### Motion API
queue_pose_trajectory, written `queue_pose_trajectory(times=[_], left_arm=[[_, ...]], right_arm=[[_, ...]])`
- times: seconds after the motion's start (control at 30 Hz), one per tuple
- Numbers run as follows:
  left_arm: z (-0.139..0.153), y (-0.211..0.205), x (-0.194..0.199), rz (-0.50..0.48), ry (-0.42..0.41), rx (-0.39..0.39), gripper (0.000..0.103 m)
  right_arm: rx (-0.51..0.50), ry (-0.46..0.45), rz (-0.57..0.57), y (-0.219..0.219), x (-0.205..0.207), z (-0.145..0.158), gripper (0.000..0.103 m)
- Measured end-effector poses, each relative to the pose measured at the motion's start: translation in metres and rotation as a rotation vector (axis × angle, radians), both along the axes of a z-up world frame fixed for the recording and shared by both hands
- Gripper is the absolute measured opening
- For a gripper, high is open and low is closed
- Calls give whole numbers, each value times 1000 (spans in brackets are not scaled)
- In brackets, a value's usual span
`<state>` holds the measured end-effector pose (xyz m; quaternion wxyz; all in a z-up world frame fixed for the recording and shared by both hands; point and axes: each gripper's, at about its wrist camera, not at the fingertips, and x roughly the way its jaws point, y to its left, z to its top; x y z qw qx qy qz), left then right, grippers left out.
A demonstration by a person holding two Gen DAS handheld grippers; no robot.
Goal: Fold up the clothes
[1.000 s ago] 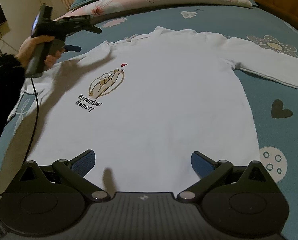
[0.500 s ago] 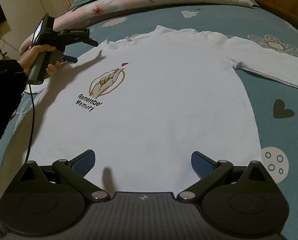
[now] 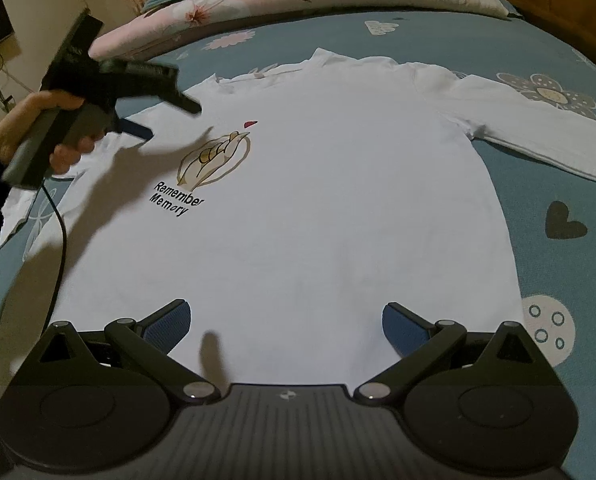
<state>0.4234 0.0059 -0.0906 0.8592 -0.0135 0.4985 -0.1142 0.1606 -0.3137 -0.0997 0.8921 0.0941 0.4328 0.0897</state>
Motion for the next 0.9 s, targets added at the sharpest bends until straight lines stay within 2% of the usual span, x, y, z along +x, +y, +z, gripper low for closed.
queue_pose_trajectory(times=[0.23,0.3,0.4,0.5,0.6,0.7,0.9], left_arm=[[-7,16,33,108,-57,92,102],[-4,16,38,123,-52,78,102],[12,6,17,77,-50,7,102],[29,-5,-18,9,-37,14,102],[48,-15,-56,-50,-15,14,102],[59,-22,-90,-69,-15,28,102],[63,-30,-147,-61,-21,9,102]], right_arm=[[-19,-3,5,1,2,-2,103],[-35,-6,7,3,2,-2,103],[-40,-20,4,4,1,0,103],[-7,-49,-4,1,-2,4,103],[-1,-34,-10,3,-1,3,103],[-35,-18,-17,7,-1,2,103],[-87,-10,-25,9,-8,0,103]])
